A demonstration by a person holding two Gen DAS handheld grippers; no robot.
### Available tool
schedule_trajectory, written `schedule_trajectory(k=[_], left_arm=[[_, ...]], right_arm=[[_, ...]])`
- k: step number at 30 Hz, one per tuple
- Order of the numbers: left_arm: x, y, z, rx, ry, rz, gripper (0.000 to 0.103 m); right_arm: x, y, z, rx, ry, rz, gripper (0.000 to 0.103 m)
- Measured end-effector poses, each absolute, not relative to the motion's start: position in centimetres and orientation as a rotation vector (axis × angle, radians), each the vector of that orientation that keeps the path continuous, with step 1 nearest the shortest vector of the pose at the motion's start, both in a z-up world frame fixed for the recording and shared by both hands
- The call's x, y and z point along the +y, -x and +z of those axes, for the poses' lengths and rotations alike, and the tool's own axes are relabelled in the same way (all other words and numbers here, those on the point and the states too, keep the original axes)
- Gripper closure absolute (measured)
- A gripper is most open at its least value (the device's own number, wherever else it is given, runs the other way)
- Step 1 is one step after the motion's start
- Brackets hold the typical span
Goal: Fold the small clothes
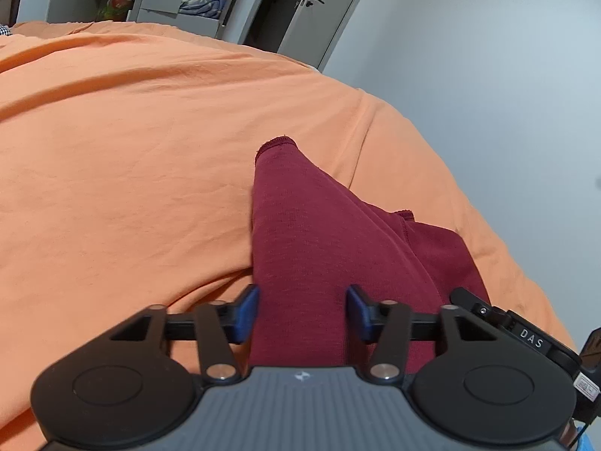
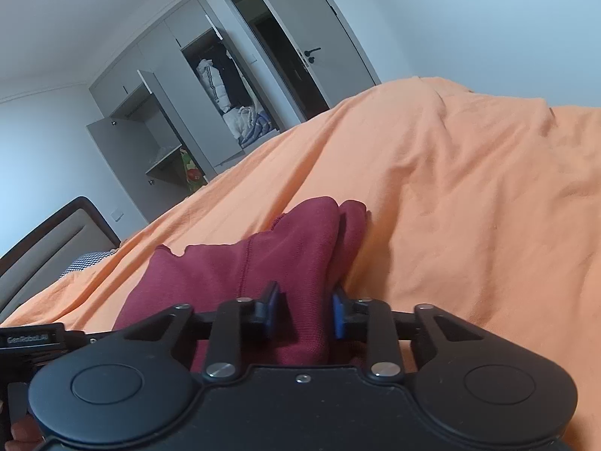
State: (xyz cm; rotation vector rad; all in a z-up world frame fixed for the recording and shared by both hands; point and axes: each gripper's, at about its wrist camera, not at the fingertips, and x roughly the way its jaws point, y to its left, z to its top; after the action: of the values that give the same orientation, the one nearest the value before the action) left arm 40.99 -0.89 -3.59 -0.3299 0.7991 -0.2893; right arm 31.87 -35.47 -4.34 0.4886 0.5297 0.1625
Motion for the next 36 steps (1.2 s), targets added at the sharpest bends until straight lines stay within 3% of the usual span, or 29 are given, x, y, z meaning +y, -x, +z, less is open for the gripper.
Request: schedule_trajectory(k=[2,8,22,36], left_arm=[[-1.0,-40.9,-3.4,0.796,0.329,-0.292,0.063],[-1.0,-40.3,-1.8,0.765,0.307,-0.302,0.076],[5.9,-37.7,2.1,0.638,0.333,-0.188,0.076],[12.2,-35.5,2.9,0.628,0.382,-0.054,0.076]], right_arm=[[-35.1,-31.5,-4.0,0.518,-0.472,0.161,0.081],[-33.6,-30.9,-1.7,0.465,-0.411,0.176,0.087],[-26.9,-32.1,2.5,0.379,-0.345,0.329,0.087],[-19.8,-34.3,3.2,0.416,-0.310,0.451,0.087]])
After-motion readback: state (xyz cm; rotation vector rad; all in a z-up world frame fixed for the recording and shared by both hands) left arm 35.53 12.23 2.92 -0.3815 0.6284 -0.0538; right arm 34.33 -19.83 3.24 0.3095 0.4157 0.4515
